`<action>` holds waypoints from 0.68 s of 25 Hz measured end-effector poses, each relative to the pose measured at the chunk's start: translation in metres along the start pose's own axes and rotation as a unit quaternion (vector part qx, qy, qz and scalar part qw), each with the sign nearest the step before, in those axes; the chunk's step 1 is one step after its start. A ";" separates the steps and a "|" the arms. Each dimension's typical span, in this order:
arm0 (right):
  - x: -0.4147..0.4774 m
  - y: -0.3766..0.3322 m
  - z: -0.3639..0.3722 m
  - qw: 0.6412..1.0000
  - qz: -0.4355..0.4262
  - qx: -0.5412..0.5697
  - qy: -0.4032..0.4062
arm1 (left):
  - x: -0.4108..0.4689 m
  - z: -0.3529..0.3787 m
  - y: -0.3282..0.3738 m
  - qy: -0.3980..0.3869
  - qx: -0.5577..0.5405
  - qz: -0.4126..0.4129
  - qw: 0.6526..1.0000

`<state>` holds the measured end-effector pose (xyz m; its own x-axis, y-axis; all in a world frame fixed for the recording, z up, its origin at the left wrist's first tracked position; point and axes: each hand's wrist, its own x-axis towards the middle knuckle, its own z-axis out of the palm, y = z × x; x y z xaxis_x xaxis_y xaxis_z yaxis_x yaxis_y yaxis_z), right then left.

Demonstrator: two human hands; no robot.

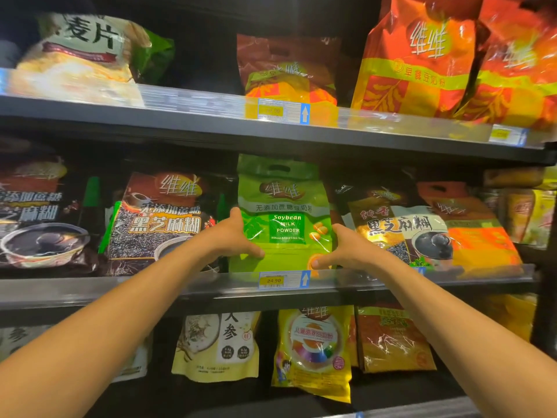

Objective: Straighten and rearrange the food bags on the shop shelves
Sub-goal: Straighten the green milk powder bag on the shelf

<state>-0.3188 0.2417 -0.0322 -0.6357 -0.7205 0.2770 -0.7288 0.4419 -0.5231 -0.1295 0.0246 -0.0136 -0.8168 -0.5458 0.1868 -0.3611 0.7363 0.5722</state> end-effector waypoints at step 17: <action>0.040 -0.007 0.023 0.989 0.036 -0.104 0.101 | 0.023 0.027 0.017 0.090 0.124 -0.007 0.988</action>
<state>-0.3330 0.1978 -0.0359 -0.7102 -0.5708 0.4121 -0.7032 0.6038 -0.3755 -0.1666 0.0348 -0.0208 -0.7253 -0.6033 0.3316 -0.4897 0.7907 0.3674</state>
